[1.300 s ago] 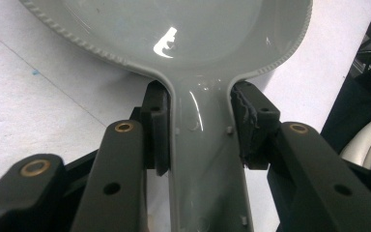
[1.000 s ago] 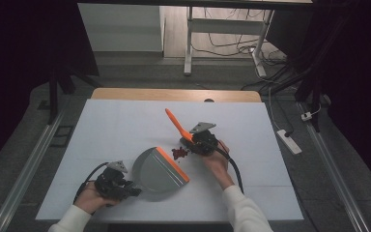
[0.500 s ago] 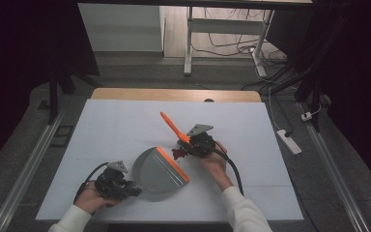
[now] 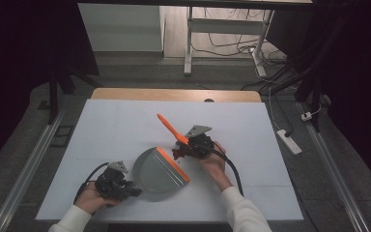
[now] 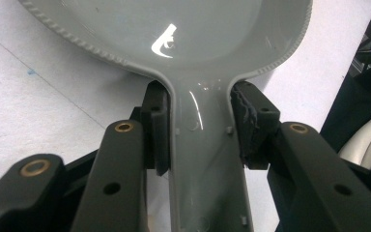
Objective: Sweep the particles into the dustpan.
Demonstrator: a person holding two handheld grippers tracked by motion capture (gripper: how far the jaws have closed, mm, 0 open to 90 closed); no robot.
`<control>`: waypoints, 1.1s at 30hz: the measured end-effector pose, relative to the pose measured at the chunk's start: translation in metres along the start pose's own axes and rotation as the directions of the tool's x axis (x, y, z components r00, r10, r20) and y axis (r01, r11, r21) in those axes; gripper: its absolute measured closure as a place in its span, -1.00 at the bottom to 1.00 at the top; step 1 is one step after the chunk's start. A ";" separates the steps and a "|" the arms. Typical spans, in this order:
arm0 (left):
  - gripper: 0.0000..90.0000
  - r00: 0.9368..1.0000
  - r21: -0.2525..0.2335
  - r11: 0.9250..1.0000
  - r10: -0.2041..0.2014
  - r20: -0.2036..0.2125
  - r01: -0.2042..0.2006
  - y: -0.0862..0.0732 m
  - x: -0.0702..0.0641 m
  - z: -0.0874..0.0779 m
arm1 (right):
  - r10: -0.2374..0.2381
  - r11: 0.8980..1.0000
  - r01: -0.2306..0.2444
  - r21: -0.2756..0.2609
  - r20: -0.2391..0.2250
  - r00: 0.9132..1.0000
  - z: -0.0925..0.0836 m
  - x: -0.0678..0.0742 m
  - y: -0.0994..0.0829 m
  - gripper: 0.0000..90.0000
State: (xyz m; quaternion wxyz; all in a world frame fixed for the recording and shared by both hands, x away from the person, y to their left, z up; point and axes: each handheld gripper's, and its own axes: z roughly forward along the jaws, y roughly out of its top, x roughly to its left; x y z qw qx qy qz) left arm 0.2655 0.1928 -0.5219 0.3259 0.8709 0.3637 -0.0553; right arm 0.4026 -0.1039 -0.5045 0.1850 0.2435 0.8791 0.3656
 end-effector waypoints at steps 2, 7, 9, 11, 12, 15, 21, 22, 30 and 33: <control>0.36 1.000 0.000 1.000 0.000 0.000 0.000 0.000 0.000 0.000 | -0.008 1.000 0.008 -0.002 -0.002 1.000 0.000 0.001 0.000 0.57; 0.36 1.000 0.001 1.000 0.001 -0.001 -0.001 0.000 0.000 0.000 | -0.017 1.000 0.017 -0.003 -0.008 1.000 0.001 0.004 0.001 0.57; 0.36 1.000 0.001 1.000 0.001 0.000 -0.001 0.000 0.000 0.000 | -0.023 1.000 0.023 -0.004 -0.012 1.000 0.001 0.004 0.001 0.57; 0.36 1.000 0.000 1.000 0.000 0.000 0.000 0.000 0.000 0.000 | -0.018 1.000 0.018 -0.009 -0.020 1.000 0.001 0.005 0.001 0.57; 0.36 1.000 0.000 1.000 0.000 0.000 0.000 0.000 0.000 0.000 | -0.022 1.000 0.021 -0.009 -0.018 1.000 0.001 0.006 0.001 0.57; 0.36 1.000 0.000 1.000 0.000 0.000 0.000 0.000 0.000 0.000 | -0.025 1.000 0.025 -0.007 -0.026 0.999 0.001 0.007 0.002 0.57; 0.36 1.000 0.000 1.000 0.000 -0.001 0.000 0.000 0.000 0.000 | -0.032 0.999 0.031 -0.011 -0.040 0.999 0.001 0.010 0.001 0.57; 0.36 1.000 0.000 1.000 0.000 -0.001 0.000 0.000 0.000 0.000 | -0.030 1.000 0.029 -0.012 -0.047 0.998 0.000 0.010 0.001 0.57; 0.36 1.000 0.002 1.000 0.001 -0.002 -0.001 0.000 0.000 0.000 | -0.039 0.999 0.039 -0.015 -0.053 0.998 0.000 0.014 0.001 0.57; 0.36 1.000 0.002 1.000 0.000 -0.001 0.000 0.000 0.000 0.000 | -0.042 0.999 0.042 -0.016 -0.054 0.998 0.000 0.016 0.001 0.57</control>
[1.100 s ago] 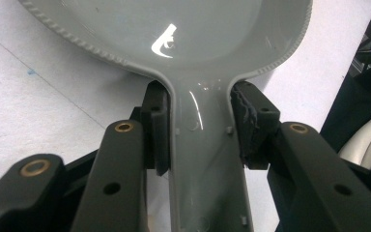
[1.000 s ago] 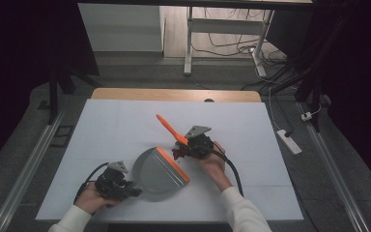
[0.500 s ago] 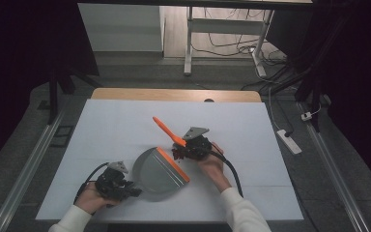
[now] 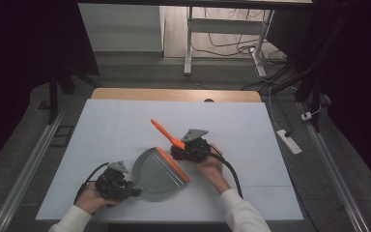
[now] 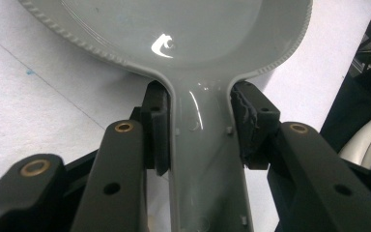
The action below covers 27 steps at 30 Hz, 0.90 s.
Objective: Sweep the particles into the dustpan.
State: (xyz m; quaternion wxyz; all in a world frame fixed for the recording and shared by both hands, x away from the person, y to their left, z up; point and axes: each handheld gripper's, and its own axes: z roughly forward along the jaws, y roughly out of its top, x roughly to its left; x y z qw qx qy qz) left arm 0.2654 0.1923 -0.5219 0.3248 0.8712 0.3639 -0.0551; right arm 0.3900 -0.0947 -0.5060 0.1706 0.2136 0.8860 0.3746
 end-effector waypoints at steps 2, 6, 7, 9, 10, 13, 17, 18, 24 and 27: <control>0.36 1.000 0.001 1.000 0.000 0.001 0.000 0.000 0.000 0.000 | -0.003 1.000 0.003 0.000 -0.001 1.000 0.000 0.001 0.000 0.57; 0.36 1.000 0.001 1.000 0.000 0.000 0.000 0.000 0.000 0.000 | -0.001 1.000 0.001 -0.005 -0.011 1.000 0.001 0.002 0.001 0.57; 0.36 1.000 0.001 1.000 0.001 0.000 -0.001 0.000 0.000 0.000 | -0.004 1.000 0.004 -0.005 -0.012 1.000 0.001 0.003 0.001 0.57; 0.36 1.000 0.002 1.000 0.001 -0.001 -0.001 0.000 0.000 0.000 | -0.005 1.000 0.005 -0.004 -0.014 1.000 0.001 0.005 0.001 0.57; 0.36 1.000 0.002 1.000 0.001 0.000 -0.001 0.000 0.000 0.000 | -0.005 1.000 0.005 -0.006 -0.022 1.000 0.001 0.005 0.001 0.57; 0.36 1.000 0.002 1.000 0.001 0.001 -0.001 0.000 0.000 0.000 | -0.006 1.000 0.005 -0.010 -0.039 0.999 0.001 0.008 0.002 0.57; 0.36 1.000 0.003 1.000 0.001 0.000 -0.001 0.000 0.000 0.000 | -0.007 1.000 0.006 -0.010 -0.039 0.999 0.001 0.009 0.002 0.56; 0.36 1.000 0.003 1.000 0.001 0.001 -0.001 0.000 0.000 0.000 | -0.003 1.000 0.002 -0.011 -0.041 0.999 0.001 0.009 0.002 0.57; 0.36 1.000 0.005 1.000 0.003 0.002 -0.003 0.000 0.000 0.001 | 0.008 1.000 -0.009 -0.016 -0.054 0.998 0.001 0.011 0.002 0.57; 0.36 1.000 0.005 1.000 0.004 0.000 -0.004 0.000 0.000 0.001 | 0.001 1.000 -0.002 -0.017 -0.051 0.999 0.001 0.014 0.002 0.57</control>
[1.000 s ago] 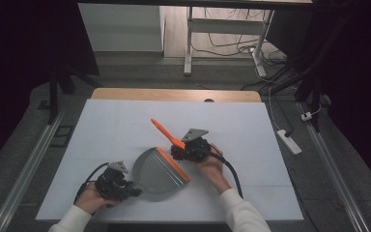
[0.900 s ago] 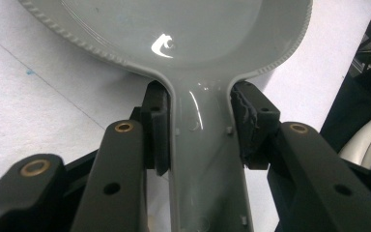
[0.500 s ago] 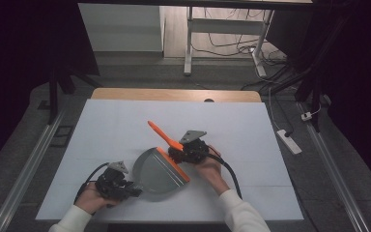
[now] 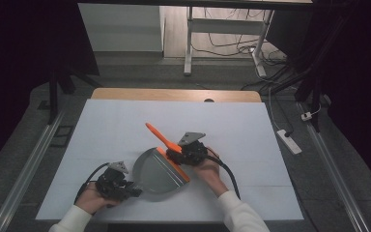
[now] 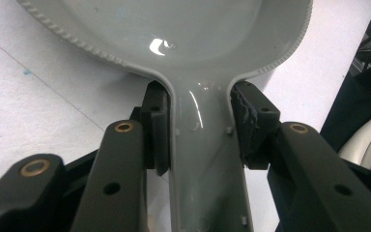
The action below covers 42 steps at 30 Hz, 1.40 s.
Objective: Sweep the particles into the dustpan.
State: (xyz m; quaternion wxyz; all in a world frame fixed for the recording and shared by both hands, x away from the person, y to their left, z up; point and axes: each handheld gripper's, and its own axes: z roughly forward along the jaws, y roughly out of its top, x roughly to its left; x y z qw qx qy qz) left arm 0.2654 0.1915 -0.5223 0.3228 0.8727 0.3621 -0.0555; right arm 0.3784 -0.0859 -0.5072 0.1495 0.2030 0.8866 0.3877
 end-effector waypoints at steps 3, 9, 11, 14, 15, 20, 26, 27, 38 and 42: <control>0.36 1.000 0.000 1.000 0.000 0.000 0.000 0.000 0.000 0.000 | -0.001 1.000 0.001 -0.002 -0.012 1.000 0.000 0.003 0.001 0.57; 0.36 1.000 0.002 1.000 0.000 0.000 0.000 0.000 0.000 0.000 | -0.009 1.000 0.008 -0.013 -0.028 1.000 -0.001 0.009 0.003 0.57; 0.36 1.000 0.004 1.000 0.001 0.000 -0.001 0.000 0.000 0.000 | -0.005 1.000 0.004 -0.024 -0.042 0.999 -0.001 0.011 0.004 0.57; 0.36 1.000 0.003 1.000 0.000 -0.001 0.000 0.000 0.000 0.001 | -0.002 0.999 -0.001 -0.036 -0.067 0.998 -0.002 0.015 0.006 0.57; 0.36 1.000 0.003 1.000 -0.001 -0.001 0.001 0.000 0.000 0.001 | -0.002 0.999 -0.001 -0.039 -0.076 0.997 -0.002 0.016 0.006 0.57; 0.36 1.000 0.002 1.000 0.000 0.000 0.000 0.000 0.000 0.001 | 0.061 0.993 -0.061 -0.098 -0.004 0.998 -0.014 0.005 0.007 0.57; 0.36 1.000 0.003 1.000 0.002 -0.002 -0.002 0.000 -0.001 0.001 | 0.116 0.988 -0.113 -0.106 0.030 0.993 -0.023 -0.010 0.001 0.57; 0.36 1.000 0.003 1.000 0.001 -0.003 -0.001 0.000 -0.001 0.001 | 0.120 0.988 -0.116 -0.105 0.033 0.992 -0.023 -0.012 -0.001 0.57; 0.36 1.000 0.004 1.000 0.003 -0.002 -0.003 0.000 -0.001 0.001 | 0.144 0.989 -0.141 -0.043 0.065 0.987 -0.016 -0.021 -0.013 0.57; 0.36 1.000 0.004 1.000 0.003 -0.001 -0.003 0.000 -0.001 0.001 | 0.136 0.990 -0.135 -0.034 0.057 0.989 -0.012 -0.018 -0.014 0.57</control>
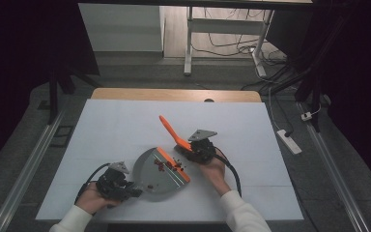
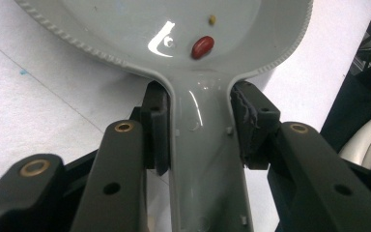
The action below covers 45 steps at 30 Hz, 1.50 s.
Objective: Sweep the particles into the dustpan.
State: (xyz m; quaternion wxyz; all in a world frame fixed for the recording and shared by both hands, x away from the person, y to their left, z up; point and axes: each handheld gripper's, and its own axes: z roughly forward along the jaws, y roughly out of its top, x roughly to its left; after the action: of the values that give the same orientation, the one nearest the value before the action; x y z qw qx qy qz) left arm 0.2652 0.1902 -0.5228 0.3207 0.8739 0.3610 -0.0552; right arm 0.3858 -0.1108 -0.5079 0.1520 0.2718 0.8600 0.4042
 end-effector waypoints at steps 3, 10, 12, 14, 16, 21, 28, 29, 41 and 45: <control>0.36 1.000 0.000 1.000 0.000 0.000 0.000 0.000 0.000 0.000 | -0.008 1.000 0.008 0.002 -0.004 1.000 0.000 0.003 0.000 0.57; 0.36 1.000 0.000 1.000 -0.001 0.000 0.001 0.000 0.000 0.000 | -0.027 1.000 0.027 0.000 -0.012 1.000 0.000 0.016 -0.001 0.56; 0.36 1.000 0.000 1.000 -0.001 0.000 0.001 0.000 0.000 0.000 | -0.026 1.000 0.026 -0.001 -0.026 0.999 0.000 0.018 -0.001 0.57; 0.36 1.000 0.001 1.000 0.000 -0.001 0.000 0.000 0.000 0.000 | -0.024 1.000 0.024 -0.001 -0.040 0.999 0.000 0.021 -0.001 0.56; 0.36 1.000 0.002 1.000 0.001 -0.001 -0.001 0.000 0.000 0.000 | -0.029 1.000 0.029 -0.001 -0.047 0.998 0.000 0.023 -0.001 0.57; 0.36 1.000 0.001 1.000 0.001 0.000 -0.001 0.000 0.000 0.000 | -0.023 1.000 0.023 -0.007 -0.069 0.997 0.001 0.031 -0.001 0.56; 0.36 1.000 0.002 1.000 0.001 0.000 -0.001 0.000 0.000 0.000 | -0.025 1.000 0.023 -0.021 -0.082 0.996 -0.001 0.039 0.001 0.57; 0.36 1.000 0.002 1.000 0.000 0.000 0.000 0.000 0.000 0.000 | -0.023 0.999 0.020 -0.025 -0.093 0.995 -0.002 0.040 0.001 0.57; 0.36 1.000 0.002 1.000 0.001 0.000 -0.001 0.000 0.000 0.000 | -0.031 0.996 0.020 -0.091 -0.118 0.992 -0.014 0.042 0.011 0.57; 0.36 1.000 0.002 1.000 0.001 0.000 -0.001 0.000 0.000 0.000 | -0.004 0.995 -0.005 -0.095 -0.096 0.995 -0.017 0.033 0.008 0.57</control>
State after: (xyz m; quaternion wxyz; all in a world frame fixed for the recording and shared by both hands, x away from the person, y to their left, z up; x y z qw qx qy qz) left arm 0.2649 0.1900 -0.5227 0.3198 0.8745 0.3605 -0.0554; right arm 0.3542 -0.0972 -0.4922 0.1231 0.2449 0.8460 0.4574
